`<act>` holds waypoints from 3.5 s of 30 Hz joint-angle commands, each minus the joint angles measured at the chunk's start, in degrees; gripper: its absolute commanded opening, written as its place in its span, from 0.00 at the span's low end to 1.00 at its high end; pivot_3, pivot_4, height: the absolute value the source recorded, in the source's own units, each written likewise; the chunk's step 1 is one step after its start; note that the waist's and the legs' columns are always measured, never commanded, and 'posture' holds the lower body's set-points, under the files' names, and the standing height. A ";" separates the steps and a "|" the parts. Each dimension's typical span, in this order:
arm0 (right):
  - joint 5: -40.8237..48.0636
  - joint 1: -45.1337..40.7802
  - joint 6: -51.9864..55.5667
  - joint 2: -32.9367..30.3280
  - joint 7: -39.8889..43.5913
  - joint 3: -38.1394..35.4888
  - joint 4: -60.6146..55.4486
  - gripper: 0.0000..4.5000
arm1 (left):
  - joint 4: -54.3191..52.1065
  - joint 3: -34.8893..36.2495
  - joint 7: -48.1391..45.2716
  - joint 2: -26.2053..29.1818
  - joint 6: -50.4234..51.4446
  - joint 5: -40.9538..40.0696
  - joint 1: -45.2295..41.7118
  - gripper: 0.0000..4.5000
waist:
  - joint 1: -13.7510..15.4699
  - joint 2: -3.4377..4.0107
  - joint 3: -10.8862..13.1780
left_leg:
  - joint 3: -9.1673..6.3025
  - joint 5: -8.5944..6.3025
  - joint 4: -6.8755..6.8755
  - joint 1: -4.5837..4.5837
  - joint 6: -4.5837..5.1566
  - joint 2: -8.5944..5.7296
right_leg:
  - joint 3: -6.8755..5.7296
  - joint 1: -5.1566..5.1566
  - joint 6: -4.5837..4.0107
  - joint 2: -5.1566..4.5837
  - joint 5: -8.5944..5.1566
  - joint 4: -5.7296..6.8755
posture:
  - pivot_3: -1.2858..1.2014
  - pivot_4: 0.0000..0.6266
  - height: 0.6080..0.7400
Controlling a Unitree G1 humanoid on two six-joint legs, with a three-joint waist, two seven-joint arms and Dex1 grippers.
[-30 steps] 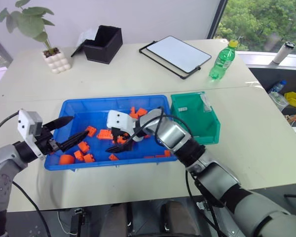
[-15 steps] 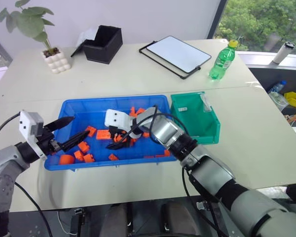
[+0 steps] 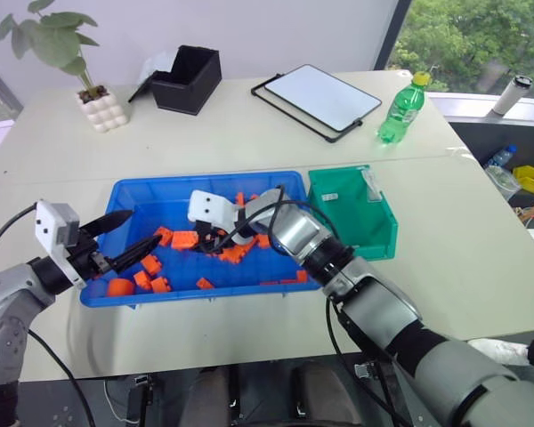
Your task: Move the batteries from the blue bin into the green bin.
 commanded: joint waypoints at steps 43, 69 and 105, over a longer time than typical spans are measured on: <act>-1.29 -4.25 -14.71 -1.48 4.28 0.98 -0.74 0.99 | -0.41 0.55 -0.64 0.19 -1.30 0.37 -1.94 1.00 | -0.09 -0.05 -0.02 | 0.03 0.00 -0.06 0.00 -0.02 -0.01 | -0.03 -0.05 -0.02 -0.02 0.01 -0.01 | 0.52 0.24 1.00; -10.78 -5.87 -29.13 -0.64 5.06 2.63 18.60 0.99 | -2.77 0.92 2.01 -0.83 -1.11 -0.21 -0.91 1.00 | -0.01 -0.06 -0.02 | 0.02 0.01 0.00 0.00 -0.03 -0.01 | -0.04 0.00 -0.02 -0.02 0.01 0.00 | 0.52 0.24 1.00; -4.03 -9.84 -8.61 -4.36 11.61 -7.07 -2.91 0.18 | -1.67 0.42 1.24 0.10 -1.98 0.26 -1.24 1.00 | 0.05 -0.05 -0.01 | 0.01 0.01 -0.01 -0.02 -0.04 -0.01 | -0.05 -0.02 -0.02 -0.03 0.01 0.00 | 0.52 0.24 1.00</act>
